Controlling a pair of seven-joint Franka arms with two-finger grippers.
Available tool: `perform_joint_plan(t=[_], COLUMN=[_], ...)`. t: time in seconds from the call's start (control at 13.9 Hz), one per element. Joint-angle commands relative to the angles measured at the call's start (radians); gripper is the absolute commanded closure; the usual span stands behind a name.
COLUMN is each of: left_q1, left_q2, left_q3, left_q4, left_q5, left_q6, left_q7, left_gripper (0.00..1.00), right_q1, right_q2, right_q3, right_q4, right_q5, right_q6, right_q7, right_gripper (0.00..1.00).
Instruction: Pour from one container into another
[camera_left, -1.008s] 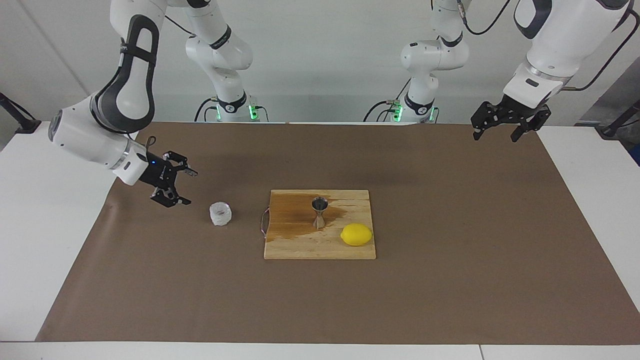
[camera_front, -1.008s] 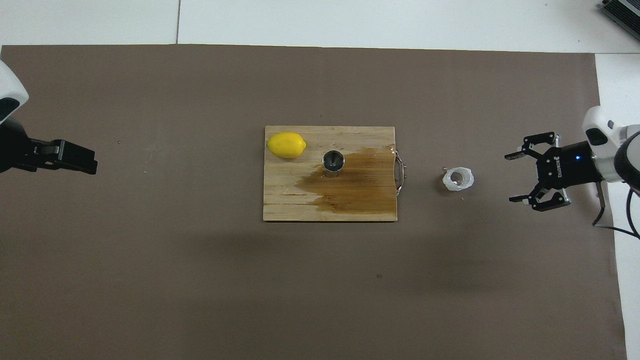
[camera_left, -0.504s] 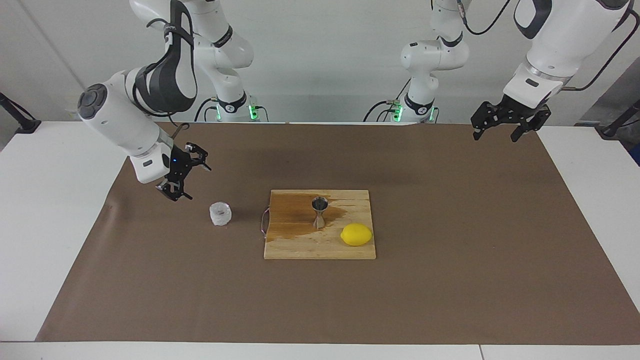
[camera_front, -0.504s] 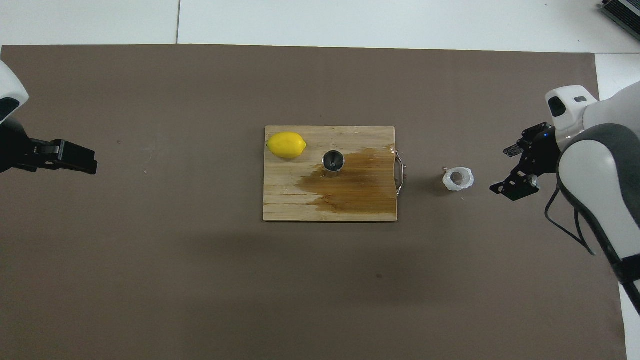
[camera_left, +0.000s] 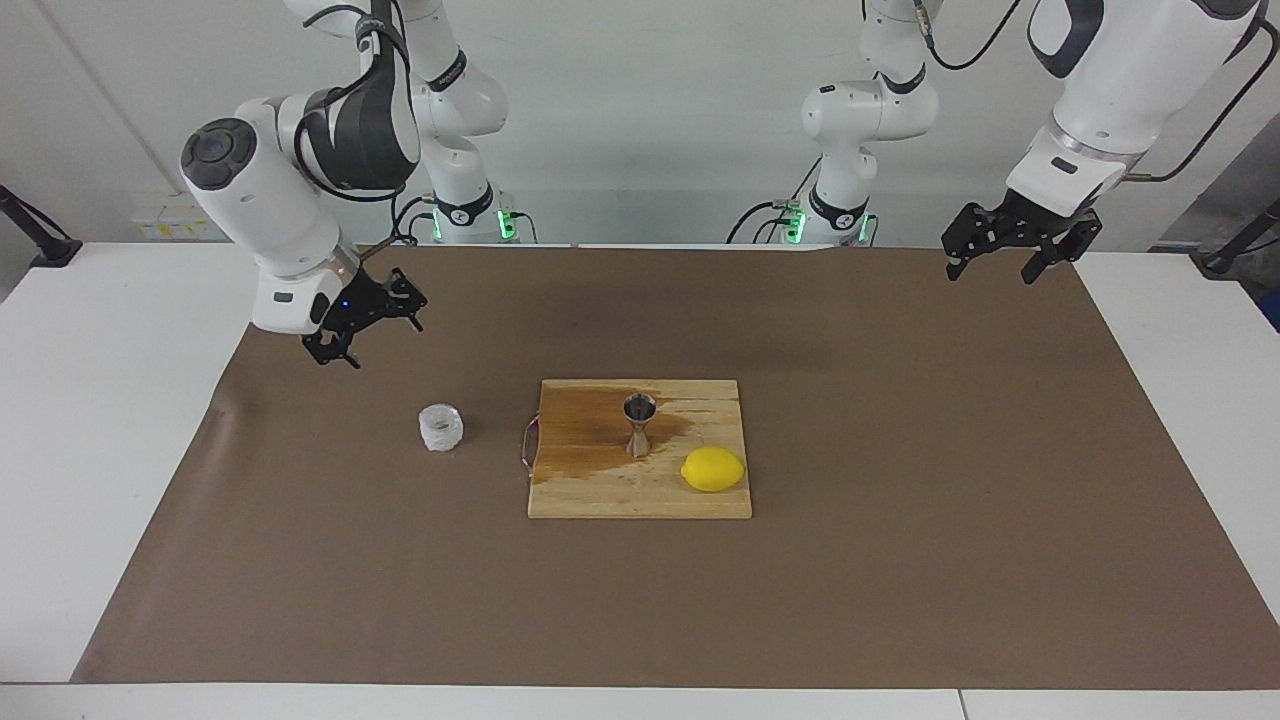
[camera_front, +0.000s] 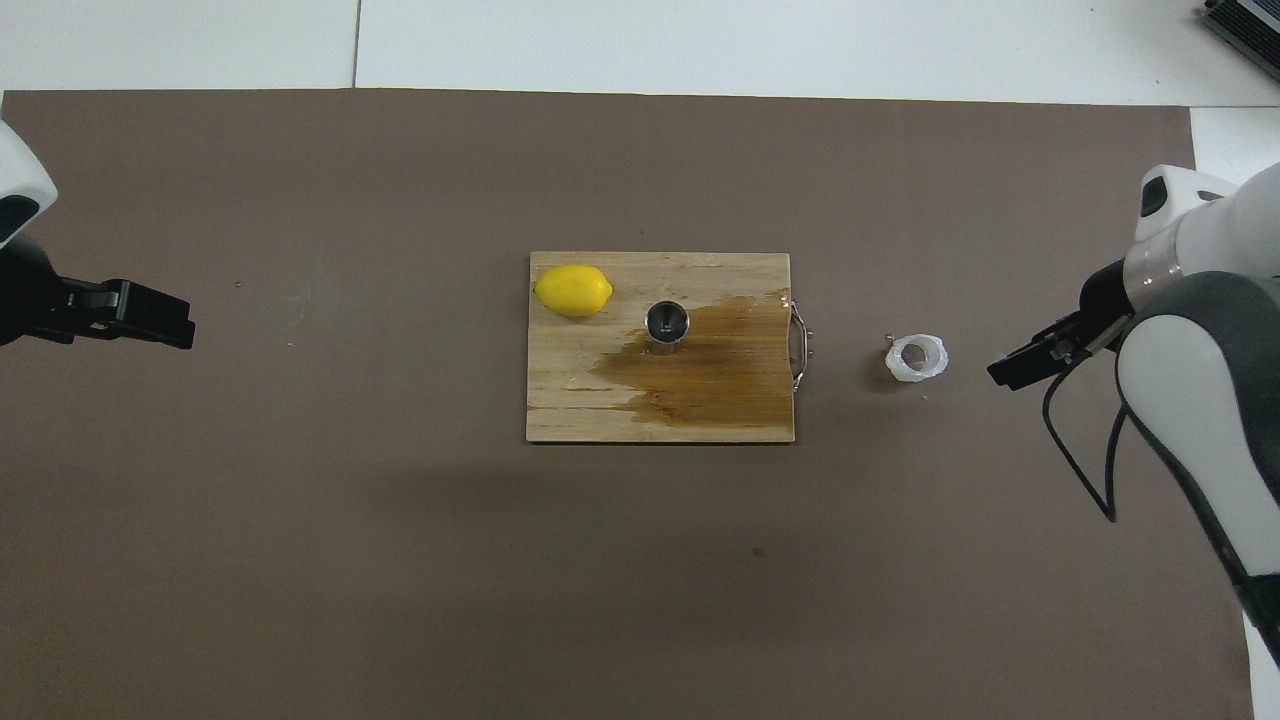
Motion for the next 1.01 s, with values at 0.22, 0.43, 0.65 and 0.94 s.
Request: perform_joint_plan(t=[0.22, 0.43, 0.65, 0.94], left_q1=[-0.006, -0.006, -0.006, -0.006], left_q2=[-0.002, 0.0, 0.0, 0.0], left_q3=[0.006, 0.006, 0.006, 0.006], left_q4=[0.001, 0.001, 0.001, 0.001], left_q5=[0.011, 0.011, 0.011, 0.011], left_q6=[-0.013, -0.014, -0.014, -0.014], left_q7=[0.005, 0.004, 0.004, 0.004], left_gripper=[0.0, 0.0, 0.0, 0.0], right_q1=[0.041, 0.135, 0.123, 0.025], right_q2=[-0.076, -0.113, -0.111, -0.104], right_q3=[-0.001, -0.096, -0.098, -0.052], right_q4=[0.082, 0.125, 0.145, 0.143], right_q5=[-0.084, -0.089, -0.031, -0.015], right_q6=[-0.202, -0.257, -0.257, -0.216], right_q7=[0.49, 0.592, 0.604, 0.592], right_gripper=[0.0, 0.0, 0.0, 0.0])
